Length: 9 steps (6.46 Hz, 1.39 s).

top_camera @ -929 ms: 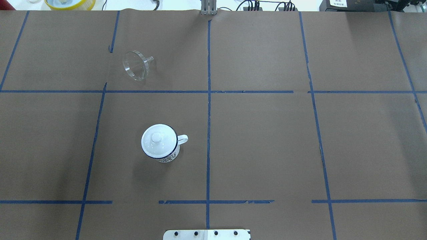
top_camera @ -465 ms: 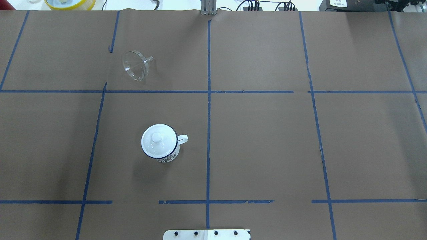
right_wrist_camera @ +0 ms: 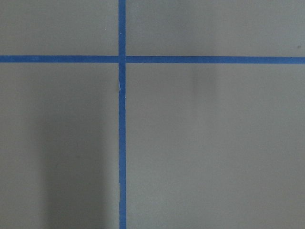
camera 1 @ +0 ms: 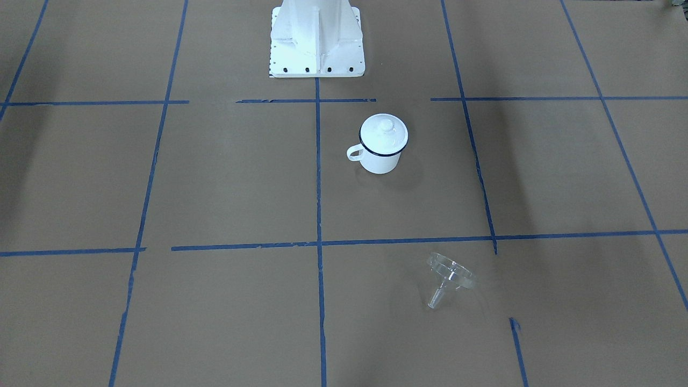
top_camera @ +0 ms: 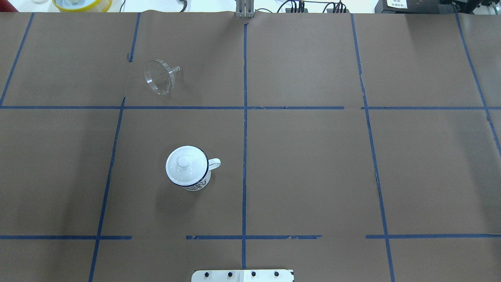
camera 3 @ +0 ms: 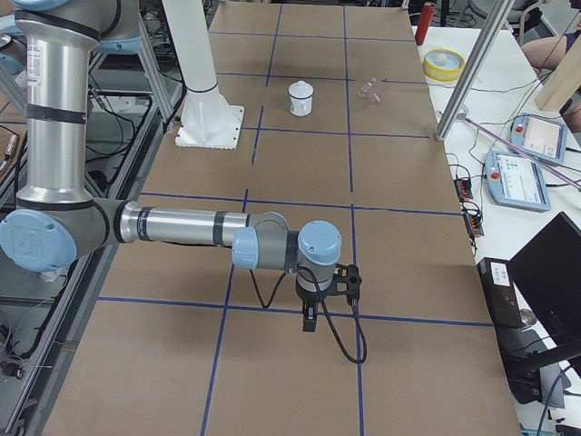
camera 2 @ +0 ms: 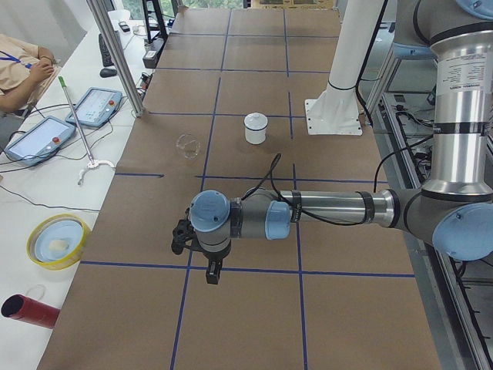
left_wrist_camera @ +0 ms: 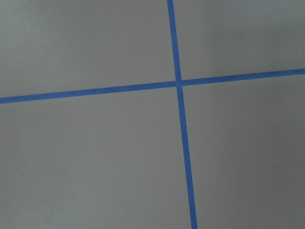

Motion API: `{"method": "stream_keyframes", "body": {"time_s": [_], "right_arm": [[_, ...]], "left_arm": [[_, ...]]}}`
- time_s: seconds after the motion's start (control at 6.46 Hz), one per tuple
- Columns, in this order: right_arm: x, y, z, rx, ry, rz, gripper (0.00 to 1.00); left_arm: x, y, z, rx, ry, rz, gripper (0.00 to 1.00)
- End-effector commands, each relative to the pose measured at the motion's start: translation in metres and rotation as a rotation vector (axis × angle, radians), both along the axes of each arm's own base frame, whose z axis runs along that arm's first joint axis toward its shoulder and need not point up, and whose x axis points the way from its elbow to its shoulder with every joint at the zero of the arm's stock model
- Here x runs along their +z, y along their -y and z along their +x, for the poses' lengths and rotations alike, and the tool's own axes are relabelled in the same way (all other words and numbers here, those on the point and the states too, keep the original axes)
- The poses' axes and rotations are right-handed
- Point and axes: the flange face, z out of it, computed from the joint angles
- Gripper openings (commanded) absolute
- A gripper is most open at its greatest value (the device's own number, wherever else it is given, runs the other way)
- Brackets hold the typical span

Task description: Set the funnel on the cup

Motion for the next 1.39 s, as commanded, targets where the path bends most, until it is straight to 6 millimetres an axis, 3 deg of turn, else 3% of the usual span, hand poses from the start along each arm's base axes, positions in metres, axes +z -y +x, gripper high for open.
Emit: {"method": "stream_keyframes", "body": {"time_s": [0.0, 0.15, 0.46, 0.62, 0.77, 0.93, 1.08, 1.24], "right_arm": [[0.0, 0.0, 0.0, 0.0, 0.0, 0.0, 1.0], [0.0, 0.0, 0.0, 0.0, 0.0, 0.0, 1.0], [0.0, 0.0, 0.0, 0.0, 0.0, 0.0, 1.0], [0.0, 0.0, 0.0, 0.0, 0.0, 0.0, 1.0], [0.0, 0.0, 0.0, 0.0, 0.0, 0.0, 1.0], [0.0, 0.0, 0.0, 0.0, 0.0, 0.0, 1.0], [0.0, 0.0, 0.0, 0.0, 0.0, 0.0, 1.0], [0.0, 0.0, 0.0, 0.0, 0.0, 0.0, 1.0]], "left_arm": [[-0.021, 0.011, 0.01, -0.041, -0.035, 0.089, 1.0], [-0.068, 0.019, 0.058, -0.124, -0.105, -0.009, 1.0], [-0.166, 0.014, 0.144, -0.168, -0.17, -0.118, 1.0], [-0.225, 0.015, 0.194, -0.212, -0.186, -0.159, 1.0], [-0.288, 0.01, 0.267, -0.257, -0.22, -0.248, 1.0], [-0.337, 0.012, 0.329, -0.33, -0.216, -0.305, 1.0], [-0.379, -0.001, 0.39, -0.311, -0.169, -0.377, 1.0], [-0.432, -0.016, 0.439, -0.301, -0.11, -0.415, 1.0]]}}
